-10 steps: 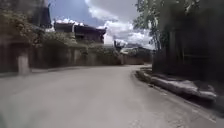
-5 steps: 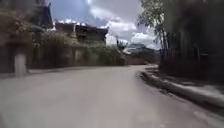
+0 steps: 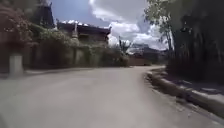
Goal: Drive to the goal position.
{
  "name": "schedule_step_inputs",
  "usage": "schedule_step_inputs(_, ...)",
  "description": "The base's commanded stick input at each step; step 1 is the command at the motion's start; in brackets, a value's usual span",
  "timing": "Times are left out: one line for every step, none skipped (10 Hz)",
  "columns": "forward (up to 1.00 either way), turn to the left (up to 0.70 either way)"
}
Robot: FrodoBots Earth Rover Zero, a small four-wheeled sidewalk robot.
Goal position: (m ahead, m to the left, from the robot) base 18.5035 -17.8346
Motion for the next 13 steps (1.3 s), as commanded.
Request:
schedule_step_inputs(1.00,0.00)
schedule_step_inputs(1.00,-0.01)
schedule_step_inputs(1.00,-0.02)
schedule_step_inputs(1.00,-0.04)
schedule_step_inputs(1.00,-0.21)
schedule_step_inputs(1.00,-0.33)
schedule_step_inputs(1.00,-0.37)
schedule_step_inputs(1.00,-0.36)
schedule_step_inputs(1.00,-0.08)
schedule_step_inputs(1.00,0.00)
schedule_step_inputs(1.00,0.00)
schedule_step_inputs(1.00,0.00)
schedule_step_inputs(1.00,-0.02)
